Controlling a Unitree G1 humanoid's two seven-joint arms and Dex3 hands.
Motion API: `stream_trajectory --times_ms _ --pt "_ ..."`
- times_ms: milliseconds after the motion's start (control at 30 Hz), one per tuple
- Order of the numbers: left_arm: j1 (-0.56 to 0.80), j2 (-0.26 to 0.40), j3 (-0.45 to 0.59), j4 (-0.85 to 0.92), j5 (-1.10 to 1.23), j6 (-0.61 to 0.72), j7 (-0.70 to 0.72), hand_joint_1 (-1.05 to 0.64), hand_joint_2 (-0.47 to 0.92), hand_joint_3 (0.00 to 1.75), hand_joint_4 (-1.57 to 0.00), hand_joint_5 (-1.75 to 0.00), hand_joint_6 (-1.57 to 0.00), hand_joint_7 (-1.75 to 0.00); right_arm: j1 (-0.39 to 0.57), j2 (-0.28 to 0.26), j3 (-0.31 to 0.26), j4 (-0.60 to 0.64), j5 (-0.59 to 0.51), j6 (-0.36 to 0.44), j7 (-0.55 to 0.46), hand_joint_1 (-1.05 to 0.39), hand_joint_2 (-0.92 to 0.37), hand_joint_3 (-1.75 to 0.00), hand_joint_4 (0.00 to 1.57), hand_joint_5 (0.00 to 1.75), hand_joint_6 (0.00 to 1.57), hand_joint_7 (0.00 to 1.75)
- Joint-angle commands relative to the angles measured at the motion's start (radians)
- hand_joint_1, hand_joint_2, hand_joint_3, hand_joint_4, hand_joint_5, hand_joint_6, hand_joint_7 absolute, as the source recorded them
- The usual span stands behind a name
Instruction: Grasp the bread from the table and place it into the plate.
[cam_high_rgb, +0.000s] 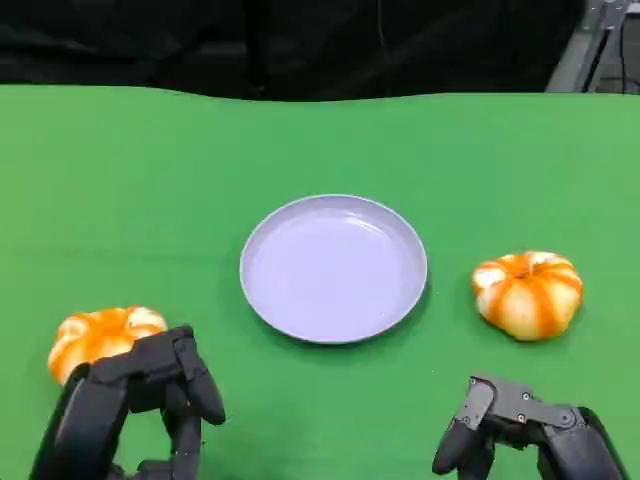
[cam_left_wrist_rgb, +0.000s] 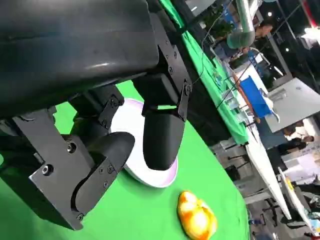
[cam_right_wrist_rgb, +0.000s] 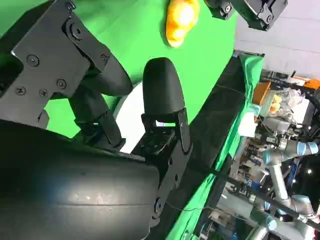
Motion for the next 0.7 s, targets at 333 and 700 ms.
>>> stream_trajectory --times_ms 333,700 --pt "0.002 0.012 0.009 -0.006 0.0 0.002 -0.006 -0.03 0.12 1.75 -0.96 -1.75 -0.87 -1.59 0.004 -0.003 -0.002 -0.007 -0.003 -0.006 -0.004 -0.04 -0.2 -1.6 0.84 1.75 0.81 1.41" --pt "-0.006 -0.012 0.024 0.027 0.041 -0.052 0.046 -0.02 0.26 1.43 -0.71 -1.31 -0.68 -1.06 0.005 -0.003 -0.001 -0.007 -0.004 -0.005 -0.004 -0.04 -0.2 -1.6 0.82 1.75 0.81 1.42"
